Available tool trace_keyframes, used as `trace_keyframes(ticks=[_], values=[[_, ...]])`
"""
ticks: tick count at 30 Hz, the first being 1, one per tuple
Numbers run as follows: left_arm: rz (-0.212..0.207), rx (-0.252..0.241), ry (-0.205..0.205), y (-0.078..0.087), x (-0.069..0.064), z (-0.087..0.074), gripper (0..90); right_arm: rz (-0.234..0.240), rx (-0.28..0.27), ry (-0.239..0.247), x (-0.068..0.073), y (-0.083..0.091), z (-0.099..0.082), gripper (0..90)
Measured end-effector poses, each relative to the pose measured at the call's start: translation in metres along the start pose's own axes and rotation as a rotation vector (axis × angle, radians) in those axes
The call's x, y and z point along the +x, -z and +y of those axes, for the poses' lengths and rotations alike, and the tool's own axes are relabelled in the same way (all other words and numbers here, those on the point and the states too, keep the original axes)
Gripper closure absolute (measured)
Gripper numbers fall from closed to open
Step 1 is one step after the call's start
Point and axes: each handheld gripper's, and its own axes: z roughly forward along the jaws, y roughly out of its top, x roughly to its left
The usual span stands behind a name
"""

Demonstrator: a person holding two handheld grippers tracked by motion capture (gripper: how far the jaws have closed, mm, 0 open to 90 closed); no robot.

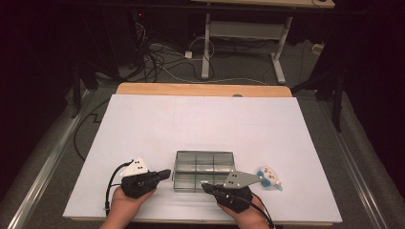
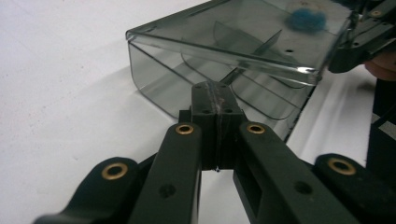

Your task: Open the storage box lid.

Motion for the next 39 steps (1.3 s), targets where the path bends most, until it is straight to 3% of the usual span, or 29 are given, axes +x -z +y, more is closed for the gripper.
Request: trace_keyframes(ticks=[17,39], values=[[-0.045,-0.008,0.006,-0.001,-0.008,0.003,87.8,-0.007,-0.029,0.004,-0.002,0.003,0.009,90.0],[-0.071,-0.014,0.015,-0.01,-0.012,0.007,87.9,-0.017,-0.054,0.008,-0.001,0.007,0.012,90.0]])
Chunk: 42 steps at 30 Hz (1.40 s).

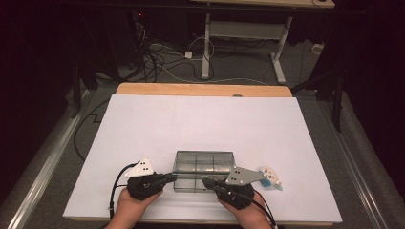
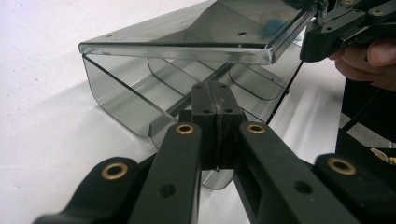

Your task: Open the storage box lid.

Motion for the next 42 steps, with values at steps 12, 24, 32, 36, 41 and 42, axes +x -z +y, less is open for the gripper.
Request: trace_keyframes(ticks=[12,24,32,36,41,42], values=[[-0.001,-0.018,-0.005,-0.001,0.003,0.006,87.9,-0.025,0.016,0.012,0.003,0.005,-0.005,90.0],[0.006,-0.03,-0.017,-0.004,0.01,0.013,87.9,-0.089,0.032,-0.006,-0.003,0.024,-0.02,90.0],[0.012,-0.02,-0.017,-0.006,0.012,0.012,87.9,-0.149,0.028,-0.053,-0.02,0.039,-0.028,90.0],[0.014,-0.026,-0.022,-0.005,0.012,0.012,87.9,-0.182,0.028,-0.065,-0.025,0.048,-0.029,90.0],[0.01,-0.031,-0.02,-0.005,0.013,0.012,87.9,-0.202,0.023,-0.088,-0.033,0.059,-0.032,90.0],[0.009,-0.032,-0.019,-0.005,0.013,0.012,87.9,-0.204,0.025,-0.098,-0.035,0.061,-0.033,90.0]])
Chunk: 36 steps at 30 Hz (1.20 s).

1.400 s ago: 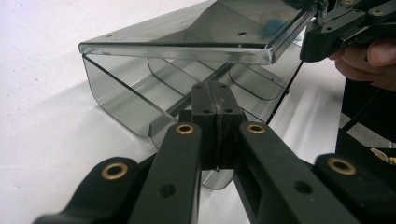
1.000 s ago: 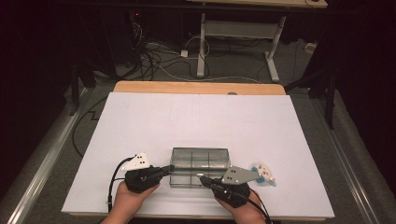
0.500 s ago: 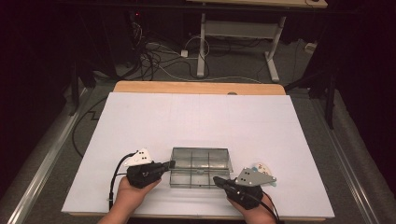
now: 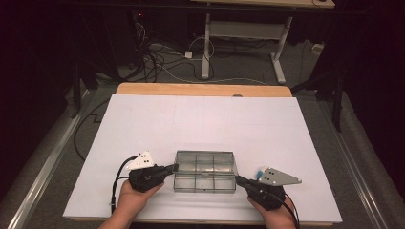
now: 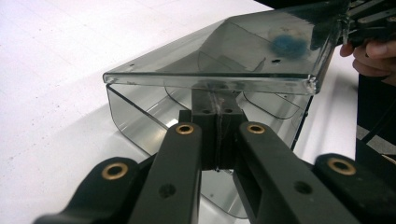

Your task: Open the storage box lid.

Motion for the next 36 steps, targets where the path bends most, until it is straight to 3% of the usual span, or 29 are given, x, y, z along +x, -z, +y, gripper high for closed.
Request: trace_keyframes(ticks=[13,18,36], values=[[0.001,0.007,-0.001,-0.002,0.0,-0.001,88.0,-0.096,-0.026,-0.028,-0.018,0.009,-0.001,90.0],[0.006,0.011,-0.008,-0.001,-0.001,-0.001,87.9,-0.099,-0.025,-0.044,-0.024,0.006,0.0,90.0],[0.005,0.011,-0.009,-0.008,-0.001,0.0,87.9,-0.132,-0.069,-0.013,-0.036,-0.004,0.018,90.0]])
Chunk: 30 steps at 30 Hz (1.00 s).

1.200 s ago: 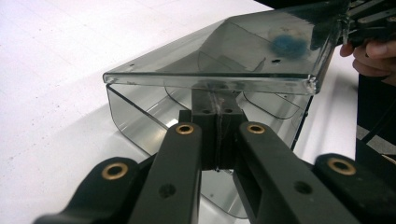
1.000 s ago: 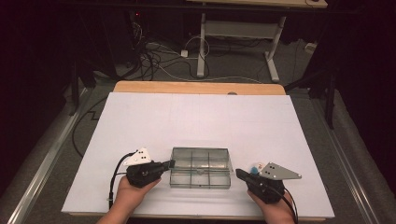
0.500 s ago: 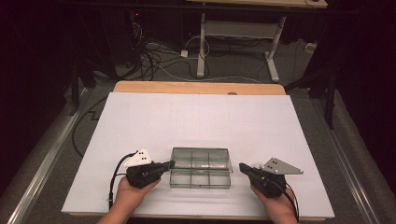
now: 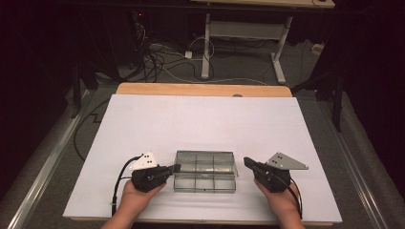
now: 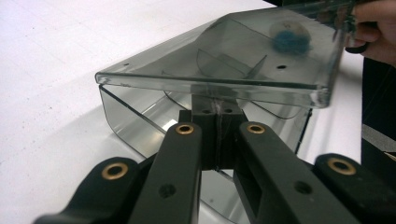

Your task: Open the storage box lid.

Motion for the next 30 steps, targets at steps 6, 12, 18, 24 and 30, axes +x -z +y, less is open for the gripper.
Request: trace_keyframes(ticks=[6,12,18,24,30], values=[[0.012,0.0,-0.014,-0.004,0.002,0.003,87.9,-0.007,-0.002,0.014,-0.003,-0.011,0.006,90.0],[0.013,-0.018,0.004,-0.004,0.008,0.01,87.9,-0.007,0.009,0.003,-0.015,-0.026,0.015,90.0],[0.031,-0.022,0.002,-0.006,0.012,0.018,87.9,-0.007,0.021,-0.003,-0.024,-0.039,0.02,90.0],[0.039,-0.044,0.008,-0.007,0.018,0.024,87.9,-0.008,0.026,-0.018,-0.028,-0.049,0.024,90.0],[0.041,-0.059,0.021,-0.012,0.025,0.028,87.9,-0.014,0.013,-0.004,-0.028,-0.055,0.029,90.0]])
